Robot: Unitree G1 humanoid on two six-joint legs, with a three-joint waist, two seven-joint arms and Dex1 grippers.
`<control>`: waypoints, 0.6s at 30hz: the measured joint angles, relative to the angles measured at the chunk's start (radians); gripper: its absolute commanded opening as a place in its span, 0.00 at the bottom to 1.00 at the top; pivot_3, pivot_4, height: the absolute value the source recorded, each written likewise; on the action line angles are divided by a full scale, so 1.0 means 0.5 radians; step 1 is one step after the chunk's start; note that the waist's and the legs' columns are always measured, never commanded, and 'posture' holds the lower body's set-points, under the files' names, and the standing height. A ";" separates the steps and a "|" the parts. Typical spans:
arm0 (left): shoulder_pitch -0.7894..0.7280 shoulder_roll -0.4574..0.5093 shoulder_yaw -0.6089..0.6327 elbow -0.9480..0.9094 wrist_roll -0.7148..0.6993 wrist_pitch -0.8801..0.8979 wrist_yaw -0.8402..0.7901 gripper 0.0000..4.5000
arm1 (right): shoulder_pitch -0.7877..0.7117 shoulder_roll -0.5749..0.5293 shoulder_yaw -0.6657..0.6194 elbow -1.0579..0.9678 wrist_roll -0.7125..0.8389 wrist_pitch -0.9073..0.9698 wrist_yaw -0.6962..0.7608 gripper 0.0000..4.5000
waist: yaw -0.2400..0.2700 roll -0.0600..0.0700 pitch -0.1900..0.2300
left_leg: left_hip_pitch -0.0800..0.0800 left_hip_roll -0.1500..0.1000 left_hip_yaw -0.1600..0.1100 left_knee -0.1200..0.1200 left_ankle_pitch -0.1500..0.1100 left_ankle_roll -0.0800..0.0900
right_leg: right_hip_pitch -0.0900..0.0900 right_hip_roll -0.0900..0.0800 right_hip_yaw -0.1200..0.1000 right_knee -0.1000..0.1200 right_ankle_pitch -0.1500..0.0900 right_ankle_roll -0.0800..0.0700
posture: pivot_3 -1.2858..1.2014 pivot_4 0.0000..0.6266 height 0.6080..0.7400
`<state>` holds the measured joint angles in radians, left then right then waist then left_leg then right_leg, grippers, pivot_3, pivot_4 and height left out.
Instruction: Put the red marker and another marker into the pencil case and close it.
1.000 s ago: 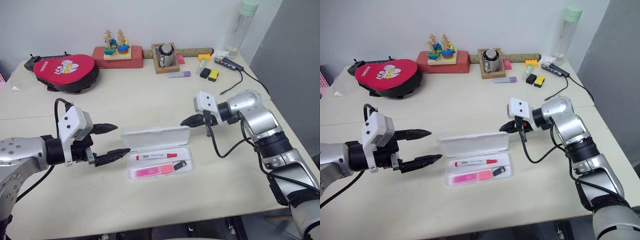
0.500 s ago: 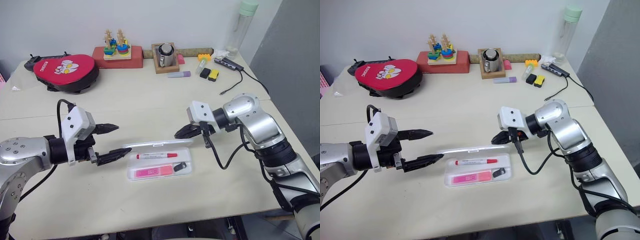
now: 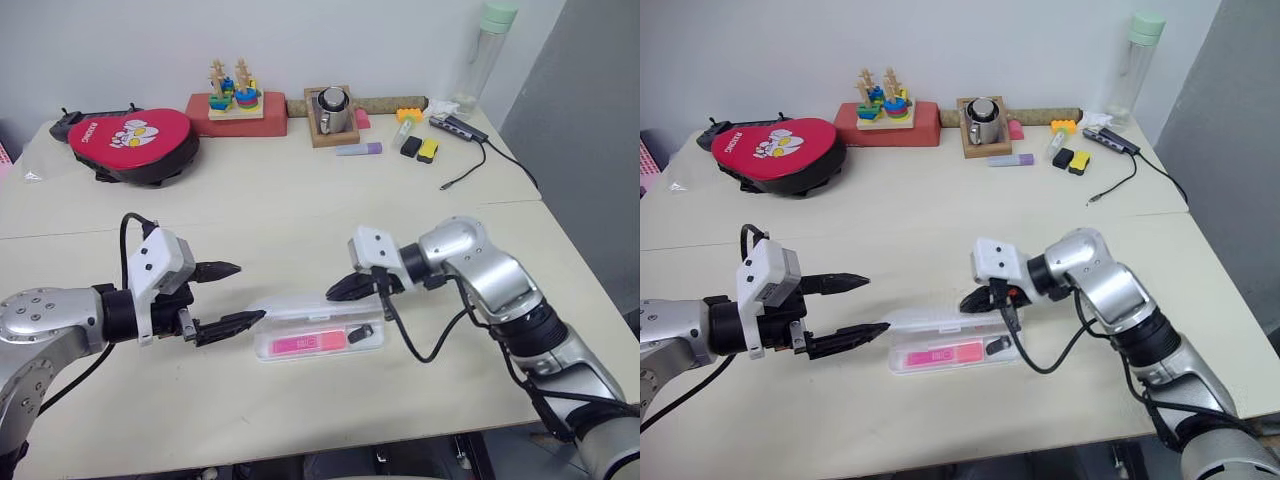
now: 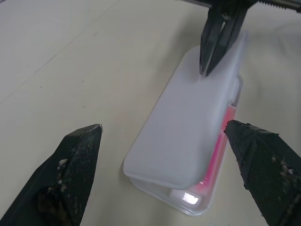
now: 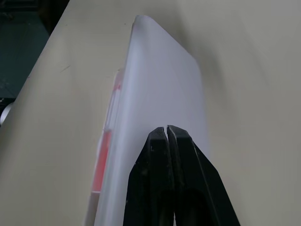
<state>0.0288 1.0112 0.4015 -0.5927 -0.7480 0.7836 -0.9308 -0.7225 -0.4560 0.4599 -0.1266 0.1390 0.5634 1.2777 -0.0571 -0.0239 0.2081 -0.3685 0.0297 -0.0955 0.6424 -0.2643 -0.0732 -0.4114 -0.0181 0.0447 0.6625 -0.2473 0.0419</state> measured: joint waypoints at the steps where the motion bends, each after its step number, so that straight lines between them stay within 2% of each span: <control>1: 0.002 0.003 0.001 0.000 0.000 0.001 0.000 1.00 | 0.006 -0.001 0.006 -0.001 0.000 0.015 -0.005 0.01 | 0.000 0.000 0.000 | 0.000 0.000 0.000 0.000 0.000 0.000 | 0.000 0.000 0.000 0.000 0.000 0.000 | 0.52 0.24 1.00; 6: 0.002 0.015 0.001 0.000 -0.001 0.002 -0.012 1.00 | 0.027 0.000 0.008 -0.015 0.005 0.122 -0.080 0.01 | 0.000 0.000 0.000 | 0.001 0.000 0.000 0.000 0.000 0.000 | 0.000 0.000 0.000 0.001 0.000 0.000 | 0.52 0.24 1.00; 18: -0.010 0.035 0.001 0.007 -0.001 0.003 -0.043 1.00 | 0.088 -0.013 0.084 0.119 -0.017 0.062 -0.124 0.01 | -0.001 0.000 0.000 | 0.002 0.000 0.000 0.000 0.000 0.000 | 0.001 0.000 0.000 0.001 0.000 0.000 | 0.52 0.24 1.00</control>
<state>0.0238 1.0290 0.4020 -0.5890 -0.7484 0.7850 -0.9525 -0.6785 -0.4626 0.5017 -0.0670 0.1306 0.5945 1.2155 -0.0574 -0.0240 0.2080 -0.3674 0.0297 -0.0955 0.6426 -0.2643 -0.0731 -0.4107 -0.0180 0.0447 0.6628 -0.2474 0.0419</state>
